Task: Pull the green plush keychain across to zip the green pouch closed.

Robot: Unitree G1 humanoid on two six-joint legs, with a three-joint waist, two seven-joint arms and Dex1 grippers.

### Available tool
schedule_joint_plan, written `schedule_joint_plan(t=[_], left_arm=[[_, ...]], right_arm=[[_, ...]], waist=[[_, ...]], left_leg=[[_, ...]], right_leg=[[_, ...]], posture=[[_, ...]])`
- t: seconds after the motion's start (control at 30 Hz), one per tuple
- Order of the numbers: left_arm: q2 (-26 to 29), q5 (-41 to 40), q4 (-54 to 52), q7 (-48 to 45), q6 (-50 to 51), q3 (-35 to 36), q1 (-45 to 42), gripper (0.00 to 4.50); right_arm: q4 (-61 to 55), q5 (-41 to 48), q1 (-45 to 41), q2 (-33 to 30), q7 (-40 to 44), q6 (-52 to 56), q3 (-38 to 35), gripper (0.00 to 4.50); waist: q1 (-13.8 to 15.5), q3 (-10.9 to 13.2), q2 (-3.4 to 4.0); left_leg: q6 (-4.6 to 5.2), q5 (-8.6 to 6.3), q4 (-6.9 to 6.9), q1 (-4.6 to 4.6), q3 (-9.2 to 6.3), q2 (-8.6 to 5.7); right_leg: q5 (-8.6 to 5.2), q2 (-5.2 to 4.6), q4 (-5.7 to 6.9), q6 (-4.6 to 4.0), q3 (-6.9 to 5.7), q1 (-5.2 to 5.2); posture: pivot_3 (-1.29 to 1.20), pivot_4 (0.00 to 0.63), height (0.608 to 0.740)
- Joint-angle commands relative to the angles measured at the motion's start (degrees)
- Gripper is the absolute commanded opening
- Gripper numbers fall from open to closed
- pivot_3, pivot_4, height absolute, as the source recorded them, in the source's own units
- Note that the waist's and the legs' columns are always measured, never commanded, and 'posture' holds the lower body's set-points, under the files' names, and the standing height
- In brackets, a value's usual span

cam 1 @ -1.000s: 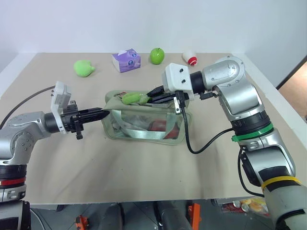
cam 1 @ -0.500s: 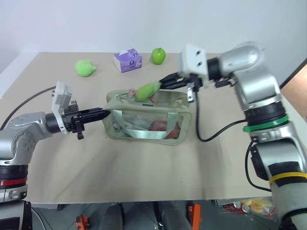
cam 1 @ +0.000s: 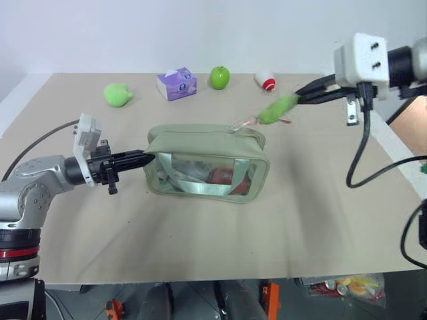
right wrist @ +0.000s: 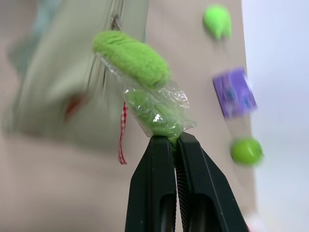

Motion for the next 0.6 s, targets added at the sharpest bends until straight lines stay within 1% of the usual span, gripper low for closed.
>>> schedule_joint_plan(t=[0.03, 0.13, 0.2, 0.27, 0.37, 0.47, 0.6], left_arm=[[1.0, -0.5, -0.4, -0.6, -0.1, 1.1, -0.5, 0.00], [1.1, -0.6, -0.5, -0.7, 0.0, 1.2, -0.3, 0.00], [1.1, -0.9, -0.5, -0.5, 0.2, 1.4, -0.2, 0.00], [1.0, -1.1, -0.5, -0.4, 0.4, 1.6, -0.1, 0.00], [0.8, -1.4, -0.6, -0.3, 0.6, 1.8, -0.1, 0.00], [0.8, -1.6, -0.7, -0.2, 0.9, 1.8, -0.3, 0.00], [0.6, -1.8, -0.7, -0.1, 1.0, 1.8, -0.5, 0.00]], right_arm=[[-1.6, -7.4, 3.7, -7.7, 0.4, -9.4, 0.1, 0.04], [-3.8, -8.9, 9.5, -10.5, -0.6, -11.0, -0.3, 0.04], [-6.5, -9.1, 15.8, -11.1, -2.7, -10.3, -0.7, 0.04], [-10.0, -10.7, 22.9, -10.3, -6.6, -10.7, -0.6, 0.04], [-14.2, -13.4, 29.5, -7.6, -11.9, -10.3, 0.2, 0.04], [-16.5, -15.6, 32.4, -4.3, -15.2, -9.7, 1.6, 0.04], [-13.5, -22.0, 33.3, -1.0, -20.6, -13.1, 4.2, 0.04]], waist=[[0.1, 0.0, 0.00], [-0.1, 0.0, 0.01], [-0.1, 0.0, 0.01], [-0.1, 0.0, 0.02], [-0.1, 0.0, 0.10], [-0.2, 0.0, 0.12], [-0.1, 0.0, 0.12]], left_leg=[[0.00, 0.00, -0.02, -0.01, -0.01, -0.03], [-0.01, -0.01, -0.04, 0.03, 0.08, -0.06], [-0.01, -0.01, -0.07, 0.09, 0.09, -0.05], [-0.01, 0.00, -0.03, 0.12, 0.10, -0.04], [0.00, 0.00, -0.01, 0.14, 0.08, -0.03], [0.00, 0.00, 0.04, 0.15, 0.12, -0.03], [-0.01, 0.01, 0.15, 0.12, 0.10, -0.03]], right_leg=[[-0.02, -0.02, 0.00, 0.02, 0.00, 0.00], [-0.04, -0.08, 0.00, 0.05, 0.07, 0.00], [-0.04, -0.06, 0.00, 0.05, 0.08, 0.02], [-0.03, -0.06, 0.03, 0.05, 0.09, 0.03], [-0.02, -0.04, 0.04, 0.06, 0.08, 0.05], [0.03, -0.03, 0.08, 0.09, 0.14, 0.03], [0.07, -0.03, 0.09, 0.13, 0.13, 0.06]], posture=[[0.00, 0.150, 0.740], [0.00, 0.150, 0.740], [0.00, 0.150, 0.740], [0.00, 0.150, 0.740], [0.00, 0.150, 0.740], [0.00, 0.150, 0.740], [0.00, 0.150, 0.740]])
